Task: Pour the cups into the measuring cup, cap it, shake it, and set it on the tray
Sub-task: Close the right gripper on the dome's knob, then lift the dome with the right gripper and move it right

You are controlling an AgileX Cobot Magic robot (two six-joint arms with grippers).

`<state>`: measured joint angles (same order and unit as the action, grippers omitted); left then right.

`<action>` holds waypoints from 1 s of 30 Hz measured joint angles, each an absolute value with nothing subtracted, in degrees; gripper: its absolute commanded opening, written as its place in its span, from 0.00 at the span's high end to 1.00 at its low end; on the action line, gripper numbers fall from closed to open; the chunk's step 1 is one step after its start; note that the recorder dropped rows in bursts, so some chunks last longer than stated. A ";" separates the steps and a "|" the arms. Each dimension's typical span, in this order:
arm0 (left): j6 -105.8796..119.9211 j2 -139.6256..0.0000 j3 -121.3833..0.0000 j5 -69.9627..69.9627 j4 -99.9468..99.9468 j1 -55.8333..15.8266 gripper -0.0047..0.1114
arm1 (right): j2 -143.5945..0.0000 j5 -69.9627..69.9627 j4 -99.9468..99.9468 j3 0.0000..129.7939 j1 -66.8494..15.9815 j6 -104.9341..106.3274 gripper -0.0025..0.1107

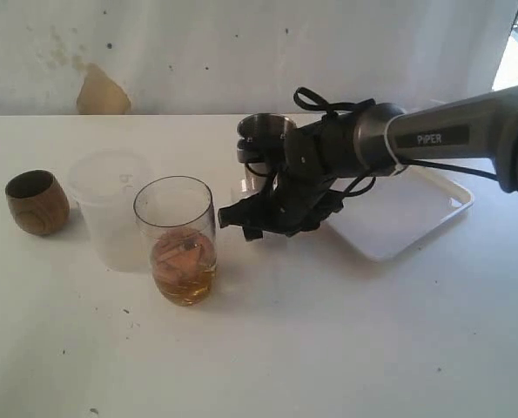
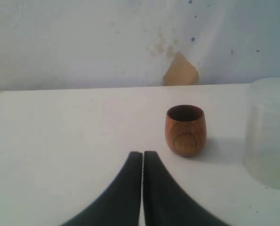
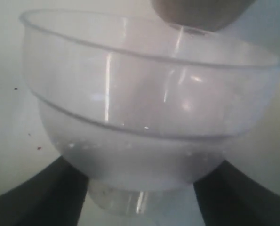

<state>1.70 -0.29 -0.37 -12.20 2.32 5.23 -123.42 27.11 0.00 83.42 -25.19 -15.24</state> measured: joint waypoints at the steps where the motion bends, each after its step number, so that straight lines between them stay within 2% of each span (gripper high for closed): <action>1: 1.70 -0.29 -0.37 -12.20 2.32 5.23 0.95 | -123.72 27.11 0.00 83.42 -25.19 -15.24 0.51; 4: 1.70 -0.29 -0.37 -12.20 2.32 5.23 0.95 | -123.99 26.57 0.00 83.42 -25.19 -14.98 0.62; 5: 1.70 -0.29 -0.37 -12.20 2.32 5.23 0.95 | -123.99 26.57 0.00 83.42 -25.19 -14.98 0.74; 7: 1.70 -0.29 -0.37 -12.20 2.32 5.23 0.95 | -123.99 26.45 -0.30 83.42 -25.19 -14.83 0.86; 10: 1.70 -0.29 -0.37 -12.20 2.32 5.23 0.95 | -123.99 26.45 -0.39 83.42 -25.19 -14.46 0.98; 16: 1.70 -0.29 -0.37 -12.20 2.32 5.23 0.95 | -119.84 36.42 -2.39 83.42 -25.19 -11.29 0.98; 21: 1.70 -0.29 -0.37 -12.20 2.32 5.23 0.95 | -111.85 54.81 -2.67 83.42 -25.19 -4.20 0.98; 25: 1.70 -0.29 -0.37 -12.20 2.32 5.23 0.95 | -111.05 67.76 -2.81 83.42 -25.19 1.28 0.98; 30: 1.70 -0.29 -0.37 -12.20 2.32 5.23 0.95 | -108.74 69.53 -3.18 83.33 -25.19 6.82 0.98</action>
<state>1.70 -0.29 -0.37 -12.20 2.32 5.23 -108.74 69.53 -3.18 83.33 -25.19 6.82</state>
